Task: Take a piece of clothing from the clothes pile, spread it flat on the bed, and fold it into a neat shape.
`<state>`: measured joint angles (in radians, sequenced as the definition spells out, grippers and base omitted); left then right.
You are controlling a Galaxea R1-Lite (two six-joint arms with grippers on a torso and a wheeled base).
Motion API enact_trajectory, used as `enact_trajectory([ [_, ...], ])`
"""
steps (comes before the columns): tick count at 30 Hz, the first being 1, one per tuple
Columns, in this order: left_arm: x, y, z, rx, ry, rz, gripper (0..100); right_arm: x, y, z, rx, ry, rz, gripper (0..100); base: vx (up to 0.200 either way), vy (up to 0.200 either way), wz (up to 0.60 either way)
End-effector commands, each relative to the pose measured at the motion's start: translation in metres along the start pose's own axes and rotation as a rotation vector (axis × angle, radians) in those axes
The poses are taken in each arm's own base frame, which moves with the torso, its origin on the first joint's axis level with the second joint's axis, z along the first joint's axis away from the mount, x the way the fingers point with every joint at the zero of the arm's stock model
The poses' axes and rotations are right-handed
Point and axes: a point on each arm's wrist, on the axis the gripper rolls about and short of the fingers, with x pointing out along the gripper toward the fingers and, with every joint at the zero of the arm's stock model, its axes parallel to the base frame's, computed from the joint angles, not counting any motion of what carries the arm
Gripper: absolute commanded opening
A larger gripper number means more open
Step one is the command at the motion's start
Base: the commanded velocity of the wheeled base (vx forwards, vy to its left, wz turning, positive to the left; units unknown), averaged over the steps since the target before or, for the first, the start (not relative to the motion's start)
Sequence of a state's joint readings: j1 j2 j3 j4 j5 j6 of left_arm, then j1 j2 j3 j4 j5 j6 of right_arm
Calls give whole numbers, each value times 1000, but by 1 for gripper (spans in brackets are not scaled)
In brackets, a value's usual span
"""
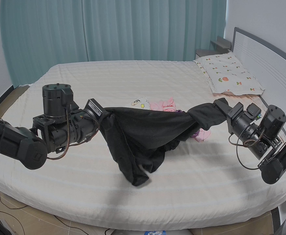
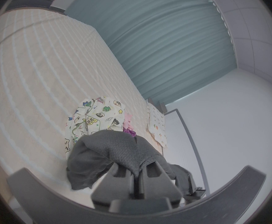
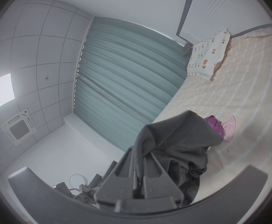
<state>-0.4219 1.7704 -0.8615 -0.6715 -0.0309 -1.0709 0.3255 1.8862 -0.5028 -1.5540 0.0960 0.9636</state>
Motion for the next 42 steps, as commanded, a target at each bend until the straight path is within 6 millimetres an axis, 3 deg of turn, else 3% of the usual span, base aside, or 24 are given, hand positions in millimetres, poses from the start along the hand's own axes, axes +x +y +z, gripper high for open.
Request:
enact_trajectory([
  [1, -13, 1, 7, -76, -26, -4, 0, 0, -11, -13, 16, 45, -30, 0, 0, 0, 0],
  [9, -3, 12, 5, -108, -17, 34, 0, -6, 3, -17, 18, 50, -2, 0, 0, 0, 0],
  [21, -11, 13, 11, -130, -22, 29, 0, -22, 25, -18, 22, 66, 54, 0, 0, 50, 0],
  [33, -17, 15, -3, -125, 50, 29, 0, -23, 26, -21, 24, 79, 56, 0, 0, 50, 0],
  [42, -17, 17, -6, -126, 61, 39, 0, -23, 26, -21, 23, 79, 58, 0, -200, 0, 0],
])
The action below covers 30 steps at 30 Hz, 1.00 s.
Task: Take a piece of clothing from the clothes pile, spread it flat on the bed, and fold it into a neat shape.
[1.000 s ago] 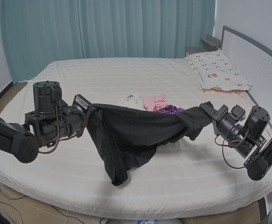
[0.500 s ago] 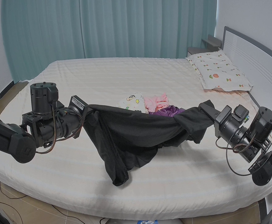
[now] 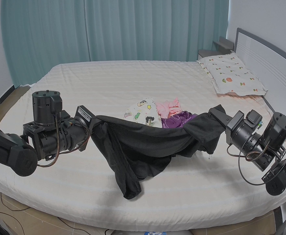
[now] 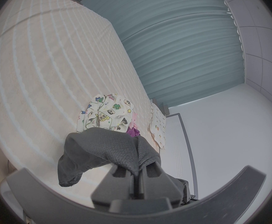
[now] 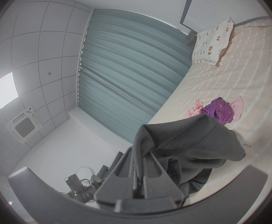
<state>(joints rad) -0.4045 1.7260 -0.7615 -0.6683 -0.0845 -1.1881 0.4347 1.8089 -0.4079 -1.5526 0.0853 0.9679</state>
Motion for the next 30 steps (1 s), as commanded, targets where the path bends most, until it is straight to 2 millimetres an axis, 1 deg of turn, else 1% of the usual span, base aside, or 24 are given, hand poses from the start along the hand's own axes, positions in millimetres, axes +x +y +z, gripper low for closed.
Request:
enact_trajectory([
  [1, 0, 0, -3, 2, 10, 0, 0, 0, 2, 1, -2, -11, 17, 0, -200, 0, 0],
  [6, 0, 0, -3, 3, 10, 1, 0, 0, 2, 1, 0, -10, 18, 0, -200, 0, 0],
  [15, 0, 0, -3, 5, 7, -4, 0, 1, 0, 0, 0, -7, 13, 0, 0, 0, 0],
  [17, -2, 1, -3, 6, 6, -2, 0, 2, 0, 0, 1, -4, 14, 0, 0, 200, 0],
  [21, -12, -7, 4, 10, -22, -34, 0, 3, 3, -6, -3, 13, 24, 0, 0, 200, 0],
  [30, -20, -12, 14, 16, -62, -55, 0, 2, 11, -2, -19, -6, 53, 0, 0, 200, 0],
])
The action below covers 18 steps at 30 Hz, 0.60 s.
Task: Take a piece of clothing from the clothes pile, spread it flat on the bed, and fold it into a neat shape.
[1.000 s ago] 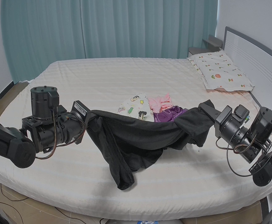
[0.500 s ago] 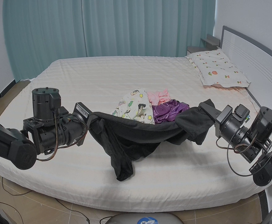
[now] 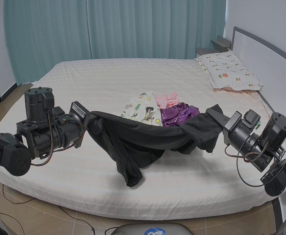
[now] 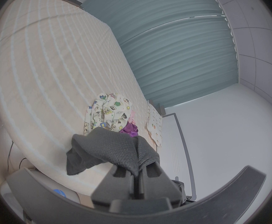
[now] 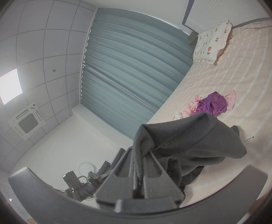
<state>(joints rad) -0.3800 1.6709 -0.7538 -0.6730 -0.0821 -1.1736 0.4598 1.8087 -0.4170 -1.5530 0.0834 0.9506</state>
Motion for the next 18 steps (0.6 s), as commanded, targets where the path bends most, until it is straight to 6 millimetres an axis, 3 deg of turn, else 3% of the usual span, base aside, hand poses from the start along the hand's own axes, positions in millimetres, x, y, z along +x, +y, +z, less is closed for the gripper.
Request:
enact_trajectory([
  [1, -6, -4, 7, 9, -26, -14, 0, 2, 7, 4, -10, -23, 40, 0, 0, 200, 0],
  [6, -8, -5, 11, 18, -41, -21, 0, 14, 11, 0, -28, -22, 70, 0, 0, 200, 0],
  [10, -9, -3, 19, 28, -69, -14, 0, 22, -2, -13, -34, 19, 32, 0, 0, 200, 0],
  [18, -10, -2, 22, 34, -78, -12, 0, 32, 3, -14, -115, 23, 49, 0, 0, 200, 0],
])
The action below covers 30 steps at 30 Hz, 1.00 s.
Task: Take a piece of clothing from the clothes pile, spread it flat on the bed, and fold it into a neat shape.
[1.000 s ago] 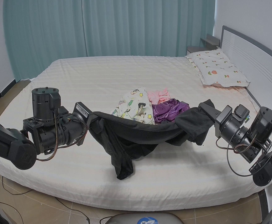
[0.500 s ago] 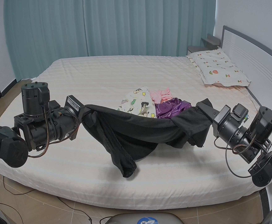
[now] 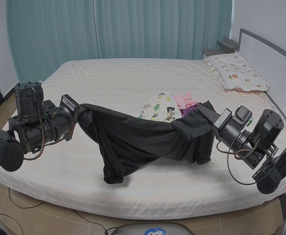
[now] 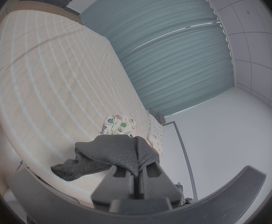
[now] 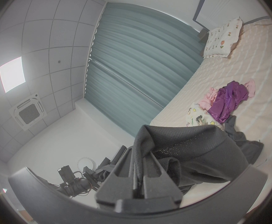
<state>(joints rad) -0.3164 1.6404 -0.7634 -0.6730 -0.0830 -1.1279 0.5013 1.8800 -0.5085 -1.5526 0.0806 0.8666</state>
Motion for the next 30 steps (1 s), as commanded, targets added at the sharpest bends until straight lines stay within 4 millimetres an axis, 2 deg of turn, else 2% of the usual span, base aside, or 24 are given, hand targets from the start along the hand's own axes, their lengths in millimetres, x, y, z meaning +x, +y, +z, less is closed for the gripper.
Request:
enact_trajectory([
  [1, 0, 0, 2, -1, -7, 1, 0, 11, 1, -1, -47, 6, 6, 0, 0, 200, 0],
  [11, -2, 1, 5, -2, -17, 1, 0, 28, 24, 7, -51, -18, 5, 0, 0, 200, 0],
  [14, -3, -1, 8, -3, -30, -5, 0, 28, 31, 12, -52, -34, 24, 0, 0, 200, 0],
  [30, -12, -7, 15, -2, -58, -29, 0, 24, 38, 17, -61, -49, 43, 0, 0, 200, 0],
])
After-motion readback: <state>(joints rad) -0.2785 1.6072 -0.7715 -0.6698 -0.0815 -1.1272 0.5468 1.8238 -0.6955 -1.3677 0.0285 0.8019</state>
